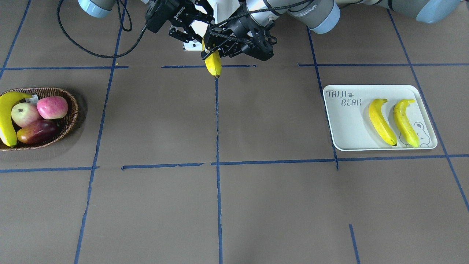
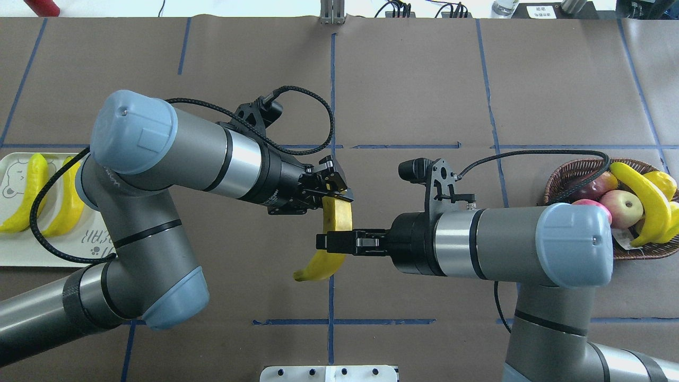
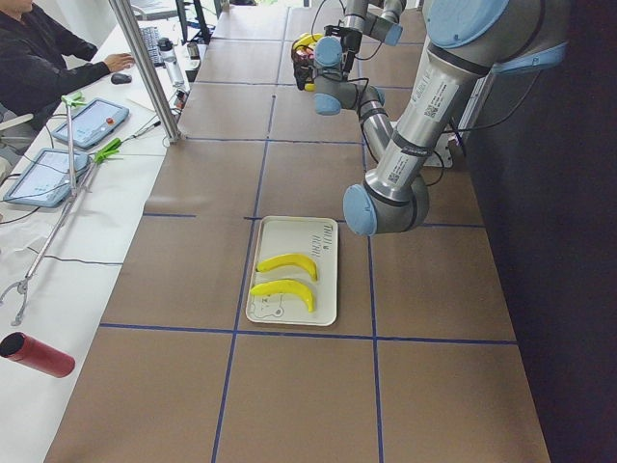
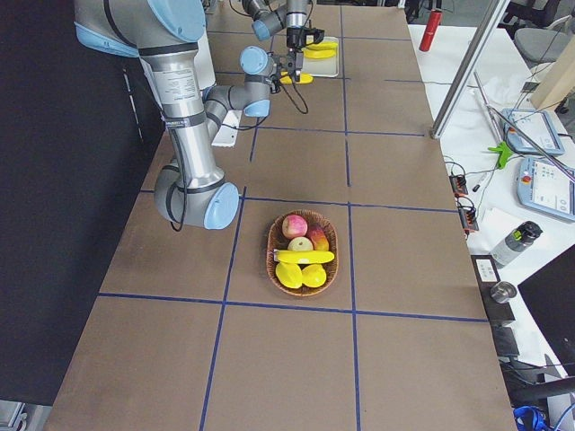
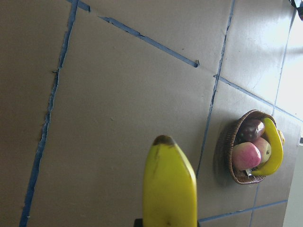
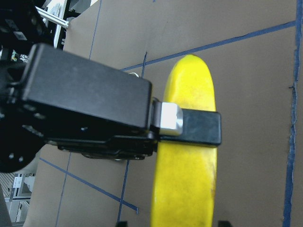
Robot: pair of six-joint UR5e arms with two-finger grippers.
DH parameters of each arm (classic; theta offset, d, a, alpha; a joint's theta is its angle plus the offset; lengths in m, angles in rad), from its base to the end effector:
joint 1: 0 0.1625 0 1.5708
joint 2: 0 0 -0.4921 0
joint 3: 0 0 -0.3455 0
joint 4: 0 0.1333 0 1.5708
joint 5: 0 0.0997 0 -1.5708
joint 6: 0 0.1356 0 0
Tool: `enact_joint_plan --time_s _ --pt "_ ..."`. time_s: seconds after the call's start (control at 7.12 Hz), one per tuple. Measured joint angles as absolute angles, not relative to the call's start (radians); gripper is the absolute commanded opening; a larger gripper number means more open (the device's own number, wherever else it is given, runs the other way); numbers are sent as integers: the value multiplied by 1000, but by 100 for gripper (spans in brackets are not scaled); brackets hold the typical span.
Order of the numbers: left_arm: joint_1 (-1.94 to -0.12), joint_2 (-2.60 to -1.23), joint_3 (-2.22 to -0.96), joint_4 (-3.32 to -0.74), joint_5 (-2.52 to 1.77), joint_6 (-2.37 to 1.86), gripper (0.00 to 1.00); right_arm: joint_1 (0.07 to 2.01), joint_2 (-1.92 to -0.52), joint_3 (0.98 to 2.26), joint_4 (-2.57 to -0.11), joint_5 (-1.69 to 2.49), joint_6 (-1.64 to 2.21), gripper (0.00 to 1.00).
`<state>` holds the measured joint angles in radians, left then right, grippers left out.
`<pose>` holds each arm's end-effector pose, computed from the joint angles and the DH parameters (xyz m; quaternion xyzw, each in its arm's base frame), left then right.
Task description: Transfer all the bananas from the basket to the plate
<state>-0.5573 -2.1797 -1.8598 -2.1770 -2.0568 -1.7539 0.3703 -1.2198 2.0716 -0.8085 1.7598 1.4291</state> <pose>0.4918 -0.3889 0.2045 -0.0493 0.6842 -0.1032 0.7203 -0.4509 -0.2907 0.2592 0.1189 -0.7121 0.0108 0.6918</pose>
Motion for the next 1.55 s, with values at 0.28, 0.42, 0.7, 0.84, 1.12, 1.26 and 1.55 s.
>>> enact_joint_plan --time_s 0.28,0.42,0.7,0.84,1.12,1.26,1.55 --pt "-594 -2174 -1850 -2167 -2056 -1756 0 374 -1223 2079 -808 1762 1429 100" --pt "-638 -2173 -1827 -2143 -2058 -1752 0 377 -1229 2090 -809 1765 1428 100" --pt "-722 -2140 -1769 -2017 -2063 -1698 0 385 -1260 2111 -811 1767 1428 100" --pt "-761 -2093 -1763 -1931 -2064 -1615 0 393 -1279 2114 -811 1768 1428 100" --pt "-848 -1954 -1770 -1800 -2064 -1428 0 409 -1296 2114 -819 1764 1428 100" --pt "-880 -1872 -1770 -1782 -2062 -1321 0 413 -1302 2113 -822 1761 1428 100" --pt "-912 -1757 -1747 -1779 -2057 -1187 0 419 -1312 2110 -825 1759 1428 100"
